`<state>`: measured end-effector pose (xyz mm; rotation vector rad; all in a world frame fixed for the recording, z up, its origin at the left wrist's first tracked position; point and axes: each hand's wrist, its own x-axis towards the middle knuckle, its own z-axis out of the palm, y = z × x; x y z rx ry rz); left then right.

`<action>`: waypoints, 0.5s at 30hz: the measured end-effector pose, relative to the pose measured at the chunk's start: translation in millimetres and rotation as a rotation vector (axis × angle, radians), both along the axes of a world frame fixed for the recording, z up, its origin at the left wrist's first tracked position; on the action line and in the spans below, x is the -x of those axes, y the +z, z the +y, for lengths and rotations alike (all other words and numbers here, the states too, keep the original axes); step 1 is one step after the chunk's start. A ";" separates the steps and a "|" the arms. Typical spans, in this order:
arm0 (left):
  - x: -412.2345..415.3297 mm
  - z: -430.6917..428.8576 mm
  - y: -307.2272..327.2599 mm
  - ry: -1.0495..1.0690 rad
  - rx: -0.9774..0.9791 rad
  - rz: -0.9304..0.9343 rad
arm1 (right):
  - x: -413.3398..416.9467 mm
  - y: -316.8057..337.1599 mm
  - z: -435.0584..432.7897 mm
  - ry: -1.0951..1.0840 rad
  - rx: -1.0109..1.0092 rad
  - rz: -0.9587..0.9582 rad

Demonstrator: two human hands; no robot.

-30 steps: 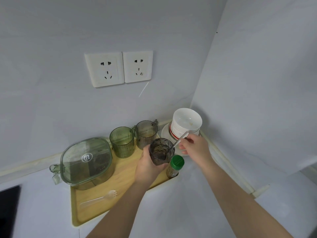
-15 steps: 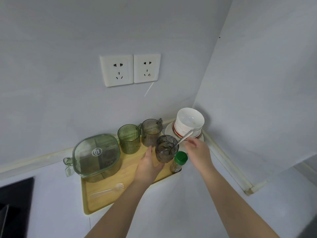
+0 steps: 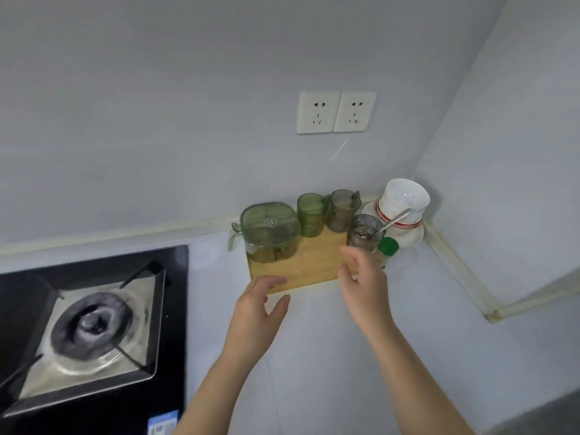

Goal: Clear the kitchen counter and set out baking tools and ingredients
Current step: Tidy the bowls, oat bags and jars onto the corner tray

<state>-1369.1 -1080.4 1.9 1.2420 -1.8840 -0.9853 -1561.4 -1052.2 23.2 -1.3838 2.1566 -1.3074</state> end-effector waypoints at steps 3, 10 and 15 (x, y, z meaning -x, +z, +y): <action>-58.7 33.6 14.7 0.081 0.000 0.019 | -60.7 5.4 22.8 0.137 -0.020 -0.036; -207.7 125.7 32.6 0.309 -0.066 0.120 | -217.6 23.4 87.7 0.401 -0.038 -0.150; -349.3 200.5 39.0 0.472 -0.026 0.134 | -357.6 29.9 140.3 0.569 -0.063 -0.178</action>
